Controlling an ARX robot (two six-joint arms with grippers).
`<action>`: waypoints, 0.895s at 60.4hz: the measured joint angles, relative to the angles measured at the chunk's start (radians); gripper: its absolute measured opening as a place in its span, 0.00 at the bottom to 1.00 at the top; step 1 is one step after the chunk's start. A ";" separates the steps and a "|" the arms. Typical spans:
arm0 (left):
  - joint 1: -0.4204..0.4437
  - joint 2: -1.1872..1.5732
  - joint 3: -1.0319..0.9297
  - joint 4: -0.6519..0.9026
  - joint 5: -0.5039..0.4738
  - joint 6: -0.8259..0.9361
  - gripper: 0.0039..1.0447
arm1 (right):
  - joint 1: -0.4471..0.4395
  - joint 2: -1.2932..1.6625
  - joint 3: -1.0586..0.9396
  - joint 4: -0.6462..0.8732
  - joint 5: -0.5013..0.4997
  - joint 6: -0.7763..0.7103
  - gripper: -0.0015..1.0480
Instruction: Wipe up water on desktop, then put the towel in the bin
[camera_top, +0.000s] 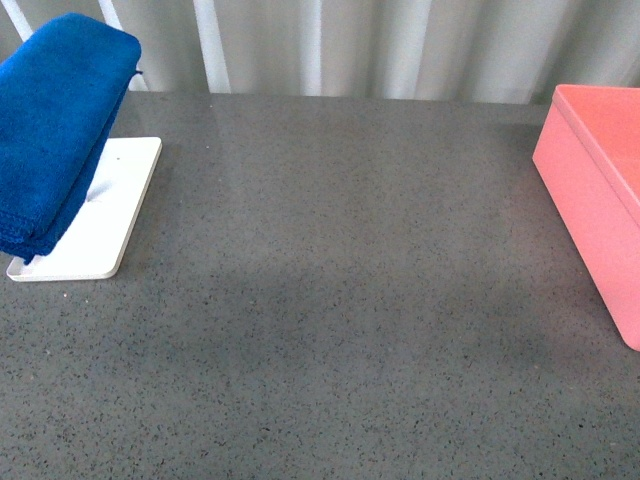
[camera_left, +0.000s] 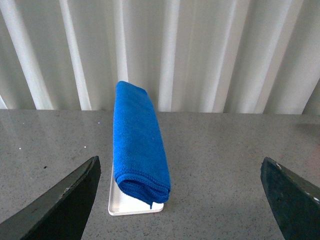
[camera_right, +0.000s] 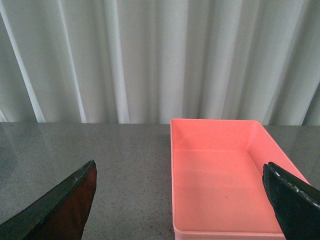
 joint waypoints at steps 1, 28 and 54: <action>0.000 0.000 0.000 0.000 0.000 0.000 0.94 | 0.000 0.000 0.000 0.000 0.000 0.000 0.93; 0.000 0.000 0.000 0.000 0.000 0.000 0.94 | 0.000 0.000 0.000 0.000 0.000 0.000 0.93; -0.014 0.390 0.113 -0.019 -0.063 -0.311 0.94 | 0.000 0.000 0.000 0.000 0.000 0.000 0.93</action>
